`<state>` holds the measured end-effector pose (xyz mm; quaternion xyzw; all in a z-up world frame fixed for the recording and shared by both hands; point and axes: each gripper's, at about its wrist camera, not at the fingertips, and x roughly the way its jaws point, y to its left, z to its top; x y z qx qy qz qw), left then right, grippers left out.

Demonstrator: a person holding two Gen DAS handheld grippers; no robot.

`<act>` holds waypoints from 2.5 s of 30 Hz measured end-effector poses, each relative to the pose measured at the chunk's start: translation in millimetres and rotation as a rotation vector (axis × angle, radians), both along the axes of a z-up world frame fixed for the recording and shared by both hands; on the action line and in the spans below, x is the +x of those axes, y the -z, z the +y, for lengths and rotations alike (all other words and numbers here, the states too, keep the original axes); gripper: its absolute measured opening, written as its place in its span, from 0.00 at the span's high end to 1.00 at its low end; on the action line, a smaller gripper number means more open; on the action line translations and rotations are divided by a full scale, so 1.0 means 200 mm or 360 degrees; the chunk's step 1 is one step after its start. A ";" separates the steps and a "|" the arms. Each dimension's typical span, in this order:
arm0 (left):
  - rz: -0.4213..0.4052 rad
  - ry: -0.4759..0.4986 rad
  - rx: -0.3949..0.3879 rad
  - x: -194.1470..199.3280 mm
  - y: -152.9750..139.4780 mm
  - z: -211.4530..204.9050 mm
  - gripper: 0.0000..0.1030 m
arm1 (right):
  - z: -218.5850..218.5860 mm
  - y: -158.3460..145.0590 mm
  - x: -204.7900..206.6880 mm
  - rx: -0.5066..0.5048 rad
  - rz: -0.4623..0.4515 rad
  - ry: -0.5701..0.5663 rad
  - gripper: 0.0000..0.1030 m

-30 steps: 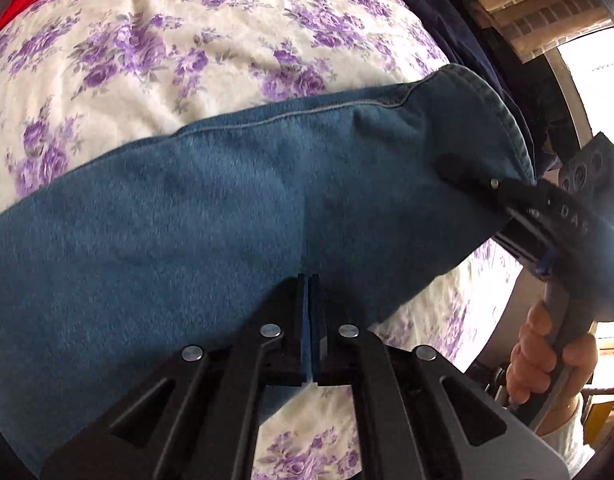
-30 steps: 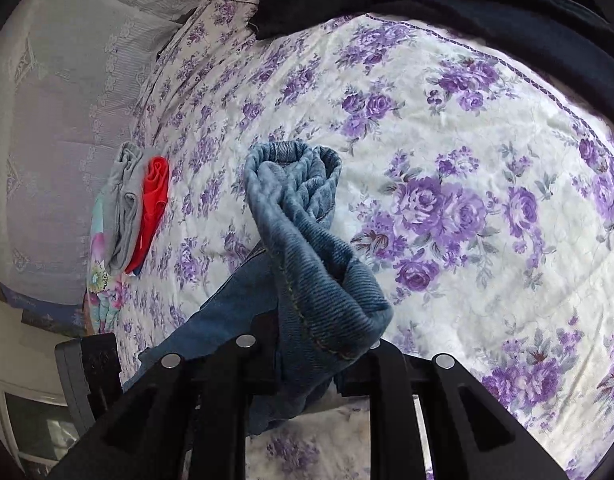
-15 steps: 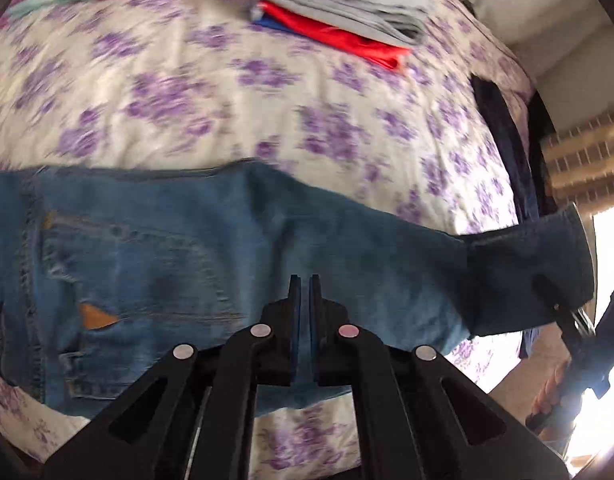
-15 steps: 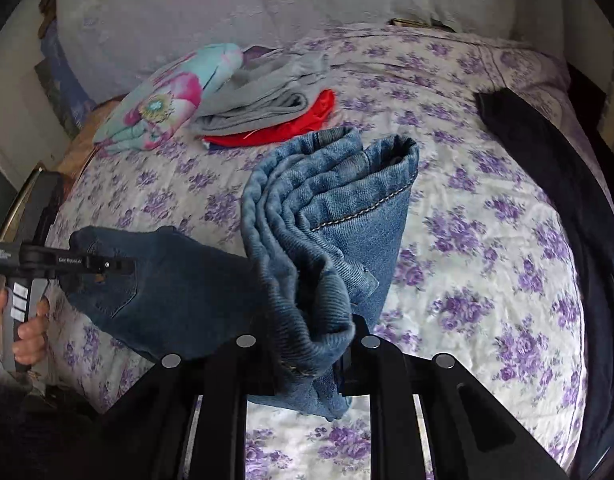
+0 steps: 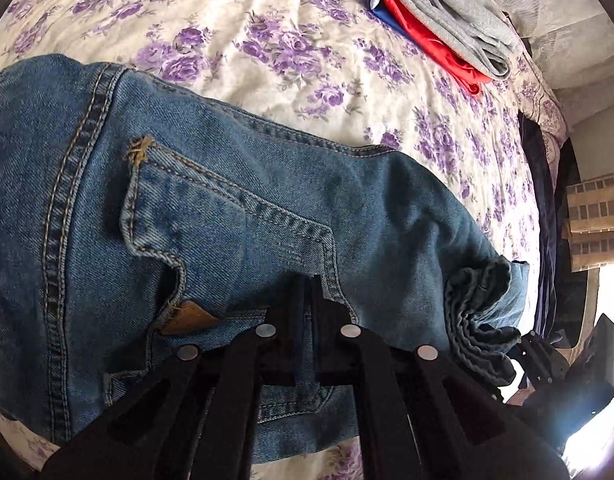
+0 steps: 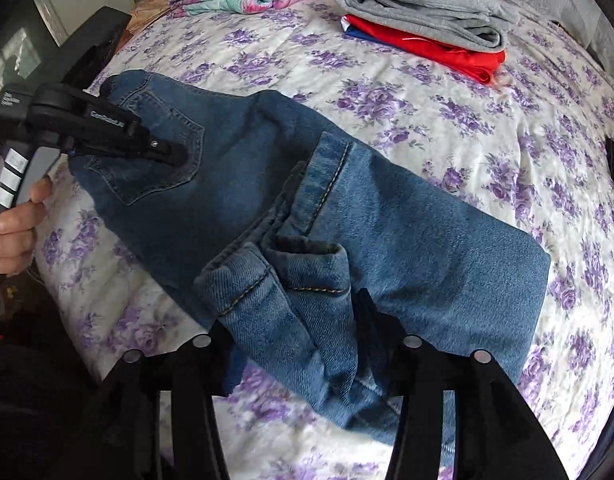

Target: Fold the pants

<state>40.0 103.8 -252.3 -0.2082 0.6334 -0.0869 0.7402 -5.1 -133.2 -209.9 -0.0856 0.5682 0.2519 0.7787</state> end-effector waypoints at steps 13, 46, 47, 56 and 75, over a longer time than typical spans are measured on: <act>-0.0014 0.0012 -0.0037 -0.01 0.00 0.03 0.97 | -0.06 0.14 0.09 0.0216 0.0338 0.0140 0.96; -0.0002 -0.0715 -0.0268 -0.48 -0.11 0.77 0.10 | -0.04 -0.34 0.20 0.0345 0.0057 0.0224 0.79; 0.0028 -0.0703 -0.0274 -0.45 -0.06 0.75 0.10 | -0.05 -0.35 0.18 0.0330 0.0054 0.0224 0.79; -0.0081 -0.0432 -0.0112 -0.19 -0.17 0.57 0.59 | -0.17 -0.30 0.06 0.0250 0.0098 0.0323 0.71; -0.0286 -0.0260 0.0105 -0.23 -0.33 0.41 0.69 | 0.51 0.14 0.15 0.0180 0.0512 -0.0141 0.93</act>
